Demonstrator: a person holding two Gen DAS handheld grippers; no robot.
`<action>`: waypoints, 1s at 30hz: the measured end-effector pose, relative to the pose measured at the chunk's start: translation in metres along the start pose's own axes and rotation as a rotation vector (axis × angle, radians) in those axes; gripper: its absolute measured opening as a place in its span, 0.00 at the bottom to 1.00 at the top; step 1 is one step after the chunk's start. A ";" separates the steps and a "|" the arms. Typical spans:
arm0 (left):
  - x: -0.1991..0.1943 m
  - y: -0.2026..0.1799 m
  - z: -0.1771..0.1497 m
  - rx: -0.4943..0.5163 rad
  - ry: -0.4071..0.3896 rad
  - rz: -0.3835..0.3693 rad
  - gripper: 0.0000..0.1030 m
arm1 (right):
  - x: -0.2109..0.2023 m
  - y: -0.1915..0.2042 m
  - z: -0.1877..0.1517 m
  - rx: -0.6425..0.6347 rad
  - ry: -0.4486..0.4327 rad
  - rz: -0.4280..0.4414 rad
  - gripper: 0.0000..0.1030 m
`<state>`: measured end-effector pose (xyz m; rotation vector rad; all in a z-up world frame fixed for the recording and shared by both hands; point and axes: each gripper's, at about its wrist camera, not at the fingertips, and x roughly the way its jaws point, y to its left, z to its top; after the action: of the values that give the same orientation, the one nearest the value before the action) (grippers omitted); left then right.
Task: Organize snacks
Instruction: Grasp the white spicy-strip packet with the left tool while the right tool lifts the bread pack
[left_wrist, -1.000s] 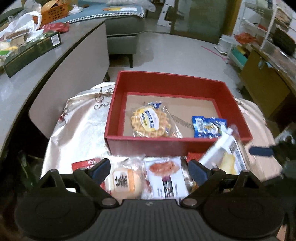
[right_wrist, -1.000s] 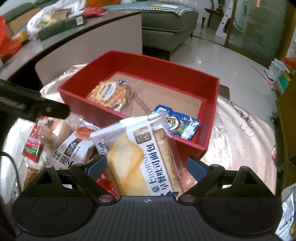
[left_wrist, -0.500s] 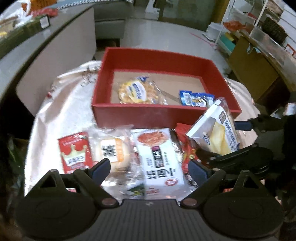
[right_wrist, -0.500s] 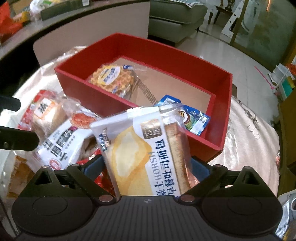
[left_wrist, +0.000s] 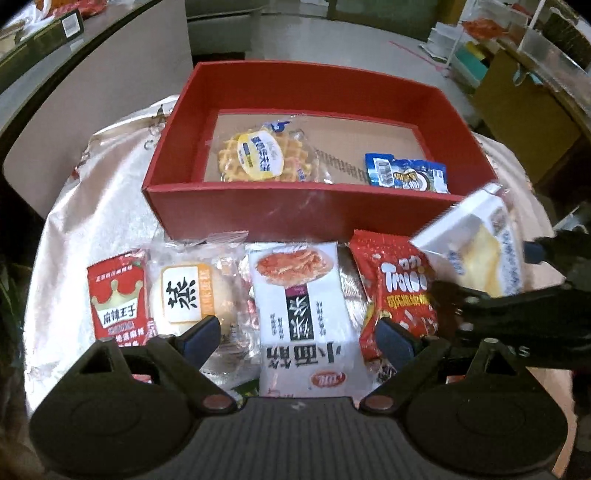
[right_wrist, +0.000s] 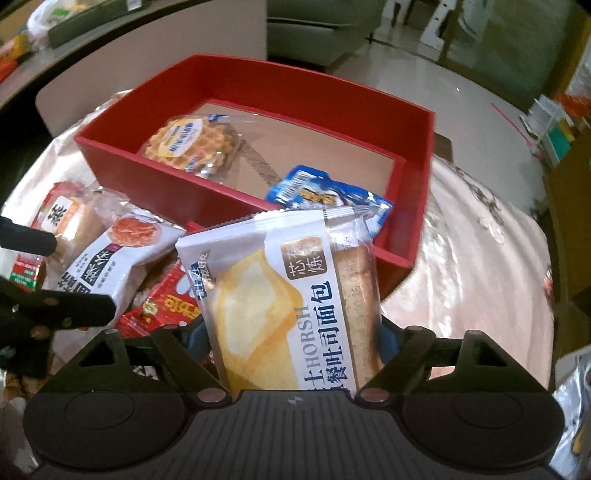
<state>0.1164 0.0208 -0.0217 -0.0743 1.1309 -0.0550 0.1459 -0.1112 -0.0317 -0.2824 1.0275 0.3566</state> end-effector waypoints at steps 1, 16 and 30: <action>0.001 -0.002 0.001 0.001 -0.001 0.003 0.83 | -0.002 -0.003 -0.001 0.006 -0.004 0.003 0.84; 0.007 -0.004 -0.002 -0.050 0.056 -0.042 0.51 | -0.014 -0.012 -0.005 0.043 0.007 0.016 0.83; 0.010 -0.003 -0.013 -0.101 0.061 -0.002 0.65 | -0.013 -0.002 -0.009 0.033 0.032 0.028 0.83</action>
<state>0.1094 0.0169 -0.0361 -0.1645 1.1947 -0.0023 0.1336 -0.1184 -0.0250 -0.2448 1.0683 0.3606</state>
